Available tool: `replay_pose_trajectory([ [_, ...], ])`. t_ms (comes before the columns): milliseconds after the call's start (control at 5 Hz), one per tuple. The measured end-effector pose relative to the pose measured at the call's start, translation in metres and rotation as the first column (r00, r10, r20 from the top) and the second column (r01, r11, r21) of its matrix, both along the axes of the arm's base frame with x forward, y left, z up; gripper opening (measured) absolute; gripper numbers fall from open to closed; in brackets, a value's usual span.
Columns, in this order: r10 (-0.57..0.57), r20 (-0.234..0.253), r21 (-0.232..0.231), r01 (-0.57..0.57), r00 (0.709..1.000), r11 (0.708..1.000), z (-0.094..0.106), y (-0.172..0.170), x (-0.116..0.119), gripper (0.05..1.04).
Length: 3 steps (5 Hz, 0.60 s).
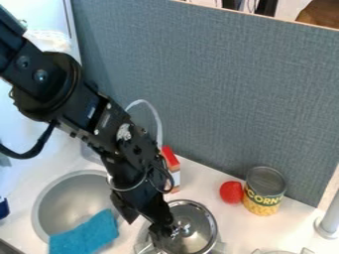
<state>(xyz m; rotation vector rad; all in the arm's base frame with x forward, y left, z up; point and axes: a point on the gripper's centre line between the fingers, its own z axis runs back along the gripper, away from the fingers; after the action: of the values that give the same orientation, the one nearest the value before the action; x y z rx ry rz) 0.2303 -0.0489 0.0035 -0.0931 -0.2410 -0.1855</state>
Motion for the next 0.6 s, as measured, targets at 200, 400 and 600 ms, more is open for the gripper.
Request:
replay_pose_trajectory([
  [200, 0.000, -0.012, 0.002, 0.000, 1.000, 1.000, -0.0029, 0.0002, -0.0013, 1.006],
  [400, 0.000, -0.015, 0.002, 0.000, 1.000, 1.000, -0.0035, 0.0003, -0.0020, 1.006],
  [600, 0.006, -0.017, 0.004, -0.006, 1.000, 1.000, -0.0038, 0.0009, -0.0026, 1.005],
])
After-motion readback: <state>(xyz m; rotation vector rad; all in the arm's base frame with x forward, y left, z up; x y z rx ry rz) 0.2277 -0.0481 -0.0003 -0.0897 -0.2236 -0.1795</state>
